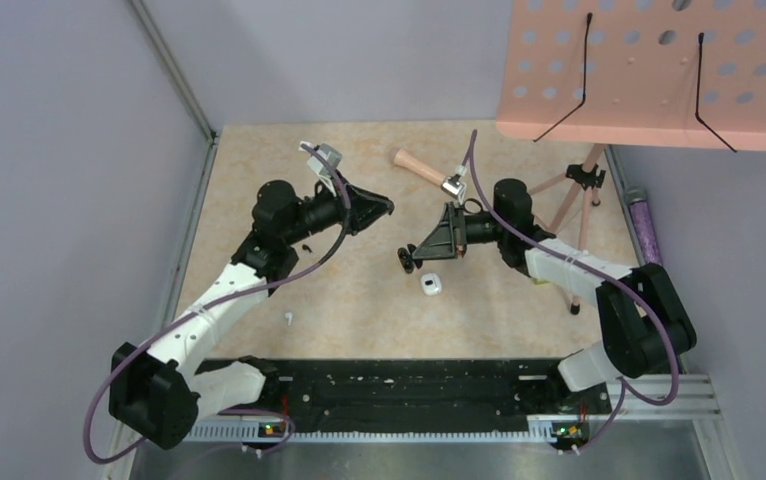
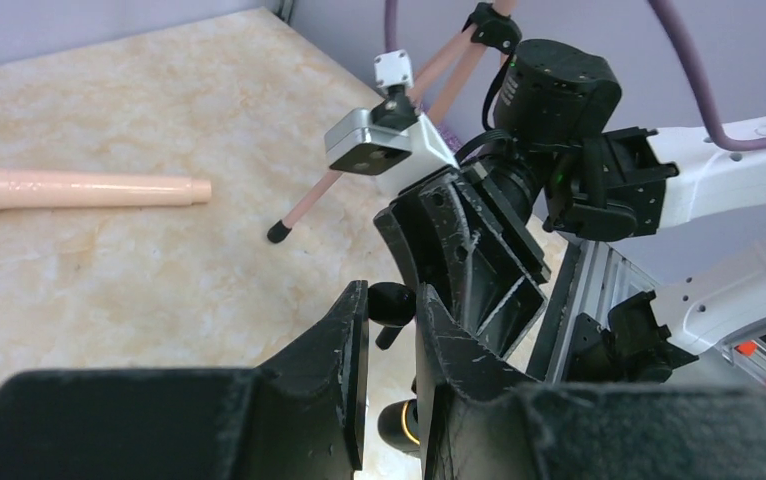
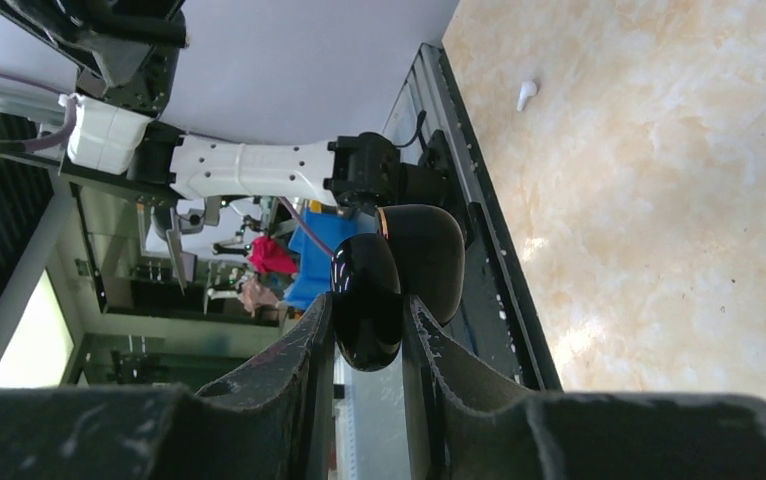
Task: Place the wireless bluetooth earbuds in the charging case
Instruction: Insert the right earbud into the right side groove of the charging case.
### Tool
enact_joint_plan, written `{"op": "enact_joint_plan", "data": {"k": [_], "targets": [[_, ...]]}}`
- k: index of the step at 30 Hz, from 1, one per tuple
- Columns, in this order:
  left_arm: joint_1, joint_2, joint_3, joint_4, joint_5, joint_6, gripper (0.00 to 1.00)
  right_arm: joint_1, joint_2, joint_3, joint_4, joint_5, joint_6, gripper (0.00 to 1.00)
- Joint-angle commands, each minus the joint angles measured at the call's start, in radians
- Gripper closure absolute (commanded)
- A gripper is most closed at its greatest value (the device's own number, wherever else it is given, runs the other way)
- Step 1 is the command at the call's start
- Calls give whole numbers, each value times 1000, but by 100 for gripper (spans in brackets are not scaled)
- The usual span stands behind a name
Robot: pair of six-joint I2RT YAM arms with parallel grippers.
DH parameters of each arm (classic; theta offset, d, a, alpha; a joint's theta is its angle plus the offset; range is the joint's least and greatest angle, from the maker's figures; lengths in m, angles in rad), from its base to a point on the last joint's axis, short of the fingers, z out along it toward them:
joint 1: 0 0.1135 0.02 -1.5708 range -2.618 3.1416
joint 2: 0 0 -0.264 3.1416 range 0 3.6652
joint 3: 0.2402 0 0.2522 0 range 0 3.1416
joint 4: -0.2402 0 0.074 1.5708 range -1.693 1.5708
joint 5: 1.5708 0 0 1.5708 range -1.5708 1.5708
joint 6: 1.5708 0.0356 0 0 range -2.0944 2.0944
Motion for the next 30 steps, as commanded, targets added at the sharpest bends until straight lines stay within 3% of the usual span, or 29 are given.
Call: {"op": "enact_joint_plan", "data": {"k": [1,13,30], "targets": [[-20,-32,-9,101,26,15,80,-7,12,64,43,5,59,100],[-100,-64,-58,137,0,22,81,-7,-35,87,3,162,206,100],[-138,-84,-120,164,-34,40,83,-7,-61,35,186,197,385,100]]}}
